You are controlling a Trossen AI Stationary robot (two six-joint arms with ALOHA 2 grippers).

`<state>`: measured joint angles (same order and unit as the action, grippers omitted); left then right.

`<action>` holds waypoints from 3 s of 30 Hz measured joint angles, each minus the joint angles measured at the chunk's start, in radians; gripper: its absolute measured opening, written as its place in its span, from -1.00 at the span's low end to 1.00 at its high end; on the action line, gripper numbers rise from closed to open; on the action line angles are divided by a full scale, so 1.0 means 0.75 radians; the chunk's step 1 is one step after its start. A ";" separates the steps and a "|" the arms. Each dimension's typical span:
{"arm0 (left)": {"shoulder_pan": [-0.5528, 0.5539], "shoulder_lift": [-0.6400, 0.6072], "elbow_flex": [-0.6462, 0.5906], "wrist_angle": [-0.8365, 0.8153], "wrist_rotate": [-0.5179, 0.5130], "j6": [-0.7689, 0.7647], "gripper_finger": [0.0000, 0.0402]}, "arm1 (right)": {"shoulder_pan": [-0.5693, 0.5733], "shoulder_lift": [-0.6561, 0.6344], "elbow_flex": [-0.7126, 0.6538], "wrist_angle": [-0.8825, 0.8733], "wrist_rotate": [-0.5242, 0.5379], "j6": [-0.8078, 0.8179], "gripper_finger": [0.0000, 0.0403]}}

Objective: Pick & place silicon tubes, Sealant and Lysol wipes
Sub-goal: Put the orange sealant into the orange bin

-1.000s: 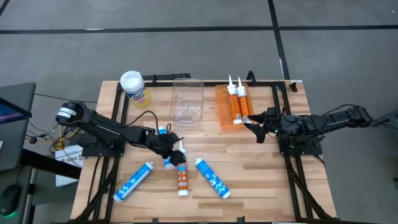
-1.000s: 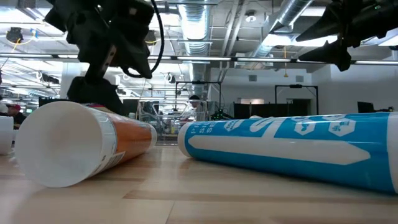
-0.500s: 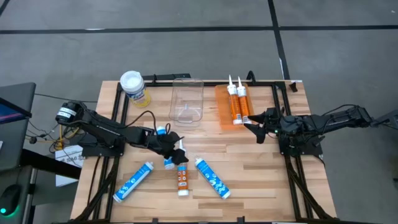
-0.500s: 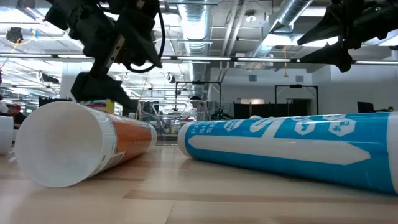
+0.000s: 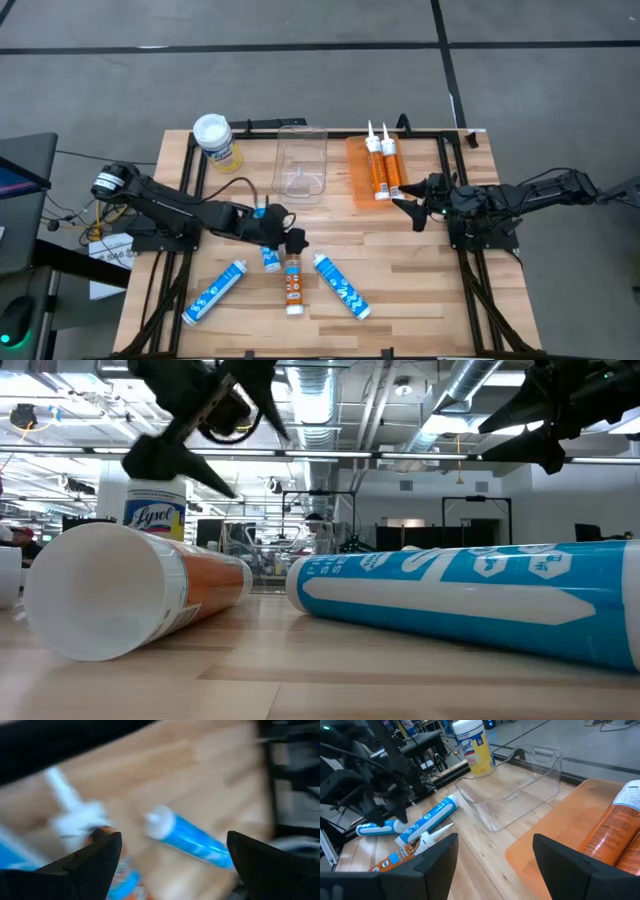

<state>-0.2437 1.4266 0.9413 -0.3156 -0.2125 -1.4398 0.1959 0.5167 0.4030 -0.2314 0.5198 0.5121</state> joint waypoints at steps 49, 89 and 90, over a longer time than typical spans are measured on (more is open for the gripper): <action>-0.018 0.762 0.539 -0.681 0.053 -0.339 0.77 | 0.001 0.000 0.001 -0.030 -0.035 0.004 0.24; -0.017 0.826 0.540 -0.654 0.121 -0.336 0.01 | 0.001 0.000 0.001 -0.028 -0.035 0.005 0.24; -0.017 0.826 0.540 -0.654 0.115 -0.336 -0.02 | 0.001 0.000 0.001 -0.028 -0.035 0.005 0.24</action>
<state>-0.2565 2.0460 1.3464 -0.8059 -0.1262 -1.6919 0.1963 0.5167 0.4038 -0.2523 0.4938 0.5159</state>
